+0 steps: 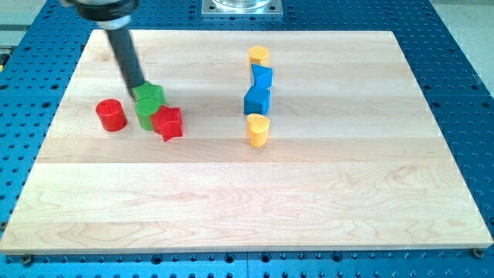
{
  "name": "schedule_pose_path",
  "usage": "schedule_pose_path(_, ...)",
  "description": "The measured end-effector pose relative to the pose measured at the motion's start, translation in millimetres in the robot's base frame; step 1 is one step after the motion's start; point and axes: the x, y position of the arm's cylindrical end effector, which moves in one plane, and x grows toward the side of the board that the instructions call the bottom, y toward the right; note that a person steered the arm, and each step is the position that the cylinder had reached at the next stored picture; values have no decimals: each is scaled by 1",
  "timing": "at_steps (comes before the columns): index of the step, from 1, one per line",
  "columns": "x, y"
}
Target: Separate the red star and green star
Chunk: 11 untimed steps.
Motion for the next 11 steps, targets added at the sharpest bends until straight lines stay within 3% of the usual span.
schedule_pose_path(3, 118, 80)
schedule_pose_path(5, 154, 3)
schedule_pose_path(7, 149, 93)
schedule_pose_path(8, 149, 68)
schedule_pose_path(9, 150, 1)
schedule_pose_path(10, 166, 0)
schedule_pose_path(11, 176, 43)
